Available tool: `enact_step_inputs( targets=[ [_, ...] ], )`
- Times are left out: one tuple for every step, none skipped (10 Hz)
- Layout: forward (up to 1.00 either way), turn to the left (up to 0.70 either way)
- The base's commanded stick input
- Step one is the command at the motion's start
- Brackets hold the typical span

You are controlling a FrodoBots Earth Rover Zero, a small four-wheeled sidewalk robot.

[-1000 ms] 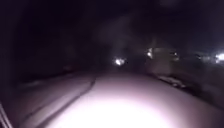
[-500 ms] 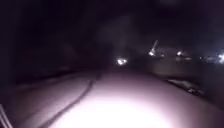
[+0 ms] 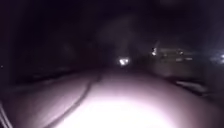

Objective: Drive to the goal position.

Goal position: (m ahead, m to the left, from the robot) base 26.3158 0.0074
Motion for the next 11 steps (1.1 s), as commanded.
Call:
enact_step_inputs(
  targets=[
    [1.00,-0.27],
    [1.00,-0.13],
    [1.00,0.00],
    [1.00,0.00],
    [1.00,0.00],
    [1.00,0.00],
    [1.00,0.00],
    [1.00,0.00],
    [1.00,0.00],
    [1.00,0.00],
    [1.00,0.00]
  ],
)
